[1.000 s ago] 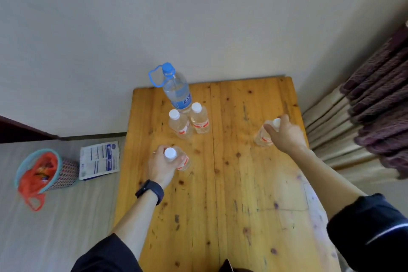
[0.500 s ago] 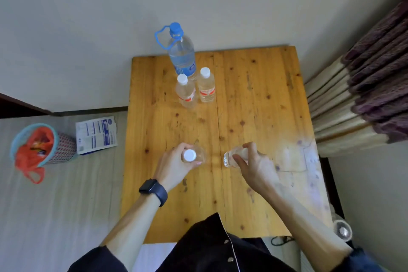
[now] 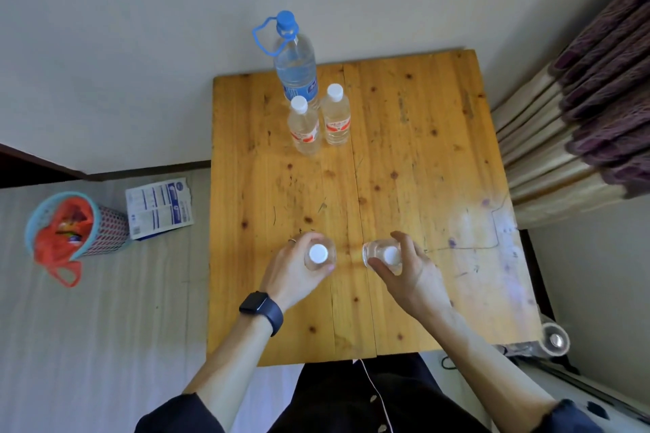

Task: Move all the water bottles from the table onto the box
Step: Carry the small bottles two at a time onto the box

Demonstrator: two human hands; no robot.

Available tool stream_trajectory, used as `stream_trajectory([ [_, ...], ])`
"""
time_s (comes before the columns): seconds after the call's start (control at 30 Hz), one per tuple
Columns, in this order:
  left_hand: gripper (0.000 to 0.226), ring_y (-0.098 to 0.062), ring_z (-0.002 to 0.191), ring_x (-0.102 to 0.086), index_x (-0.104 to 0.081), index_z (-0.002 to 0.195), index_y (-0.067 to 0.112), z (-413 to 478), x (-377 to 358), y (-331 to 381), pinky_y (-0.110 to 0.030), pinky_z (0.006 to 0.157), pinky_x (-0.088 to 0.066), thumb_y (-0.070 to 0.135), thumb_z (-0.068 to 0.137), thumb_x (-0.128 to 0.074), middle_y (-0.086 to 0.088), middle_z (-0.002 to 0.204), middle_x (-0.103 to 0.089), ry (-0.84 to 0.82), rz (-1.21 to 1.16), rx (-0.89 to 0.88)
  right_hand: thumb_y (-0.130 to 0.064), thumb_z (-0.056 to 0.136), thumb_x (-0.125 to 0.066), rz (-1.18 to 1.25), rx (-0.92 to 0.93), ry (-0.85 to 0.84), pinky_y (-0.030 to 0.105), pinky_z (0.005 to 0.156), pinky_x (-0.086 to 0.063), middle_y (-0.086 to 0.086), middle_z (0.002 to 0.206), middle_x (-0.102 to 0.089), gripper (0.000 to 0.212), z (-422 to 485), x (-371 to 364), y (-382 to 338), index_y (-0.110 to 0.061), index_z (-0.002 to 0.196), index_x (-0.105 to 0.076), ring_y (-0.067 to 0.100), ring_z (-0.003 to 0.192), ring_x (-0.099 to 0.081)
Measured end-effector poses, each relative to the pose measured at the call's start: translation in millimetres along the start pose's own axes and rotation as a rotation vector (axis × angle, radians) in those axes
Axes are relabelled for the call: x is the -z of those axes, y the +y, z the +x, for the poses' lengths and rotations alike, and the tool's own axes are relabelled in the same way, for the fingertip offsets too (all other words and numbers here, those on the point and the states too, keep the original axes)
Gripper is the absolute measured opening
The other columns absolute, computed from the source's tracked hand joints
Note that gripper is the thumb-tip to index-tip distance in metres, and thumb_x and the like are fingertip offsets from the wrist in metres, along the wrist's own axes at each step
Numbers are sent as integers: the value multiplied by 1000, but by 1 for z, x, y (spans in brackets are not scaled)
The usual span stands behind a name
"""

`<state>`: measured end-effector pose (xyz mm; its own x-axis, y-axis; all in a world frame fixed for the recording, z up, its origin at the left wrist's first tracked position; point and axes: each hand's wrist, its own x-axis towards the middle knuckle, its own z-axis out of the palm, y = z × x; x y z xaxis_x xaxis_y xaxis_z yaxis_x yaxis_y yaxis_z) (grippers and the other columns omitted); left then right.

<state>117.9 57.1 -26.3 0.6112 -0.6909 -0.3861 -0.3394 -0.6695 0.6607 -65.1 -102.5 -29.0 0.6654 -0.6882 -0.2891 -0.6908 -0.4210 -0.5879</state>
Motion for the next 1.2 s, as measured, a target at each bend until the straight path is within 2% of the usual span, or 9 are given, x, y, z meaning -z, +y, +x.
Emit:
stream_trajectory([
  [0.1,102,-5,136,-34,-20,147,52,-3,-9,-1,-27,98,-41,59,66,-82,12,159,-26,-8,-79,1,-72,72,-73,85,-34,-10,34,81,-51,-4,144,-52,92,1,-5,8,-33,146,-34,24,118,-60],
  [0.2,116,-3,133,-34,-9,147,59,-3,-21,-1,-26,91,-43,58,61,-86,13,161,-21,50,-134,30,-70,65,-79,211,-59,-67,34,97,-48,-8,156,-39,100,3,-15,12,-44,148,-29,18,134,-48],
  [0.3,96,-9,126,-48,-24,142,53,-1,-35,-7,-24,85,-47,58,67,-84,15,139,-48,106,-132,61,-60,67,-83,256,-83,-35,32,90,-49,-10,143,-52,87,9,-29,13,-43,140,-38,18,122,-56],
  [0.43,64,-9,108,-58,-41,123,44,3,-43,-16,-20,75,-47,63,70,-71,23,110,-57,154,-59,21,-52,67,-77,270,-141,2,24,74,-46,-13,117,-63,72,15,-41,10,-43,128,-39,15,99,-63],
  [0.57,60,-10,97,-60,-41,118,40,9,-38,-20,-25,68,-50,61,70,-71,15,107,-61,131,3,-36,-49,64,-71,274,-185,21,26,72,-48,-10,109,-63,67,12,-44,10,-45,122,-38,16,92,-63],
  [0.67,65,-17,92,-65,-41,121,34,13,-31,-15,-35,67,-56,62,71,-72,8,102,-65,77,73,-55,-49,65,-71,279,-211,86,14,64,-42,-14,106,-63,62,-2,-37,5,-45,119,-40,3,83,-61],
  [0.83,66,-16,74,-63,-35,115,42,6,-21,15,-25,51,-45,78,65,-58,11,93,-66,-13,259,-222,-49,63,-76,361,-273,275,19,62,-49,-19,103,-65,63,-56,-7,5,-55,114,-40,-3,81,-63],
  [1.03,68,-21,81,-66,-32,118,46,-24,-47,77,-27,56,-49,81,64,-54,9,103,-67,-171,370,-534,-51,64,-78,384,-422,568,10,63,-44,-21,101,-66,60,-155,27,22,-51,114,-45,-1,84,-64],
  [1.2,70,-29,86,-68,-36,122,40,-78,-104,131,-36,61,-55,80,67,-55,1,102,-70,-322,435,-871,-43,68,-78,363,-601,833,27,73,-51,-21,102,-64,56,-264,27,45,-47,114,-47,6,88,-62],
])
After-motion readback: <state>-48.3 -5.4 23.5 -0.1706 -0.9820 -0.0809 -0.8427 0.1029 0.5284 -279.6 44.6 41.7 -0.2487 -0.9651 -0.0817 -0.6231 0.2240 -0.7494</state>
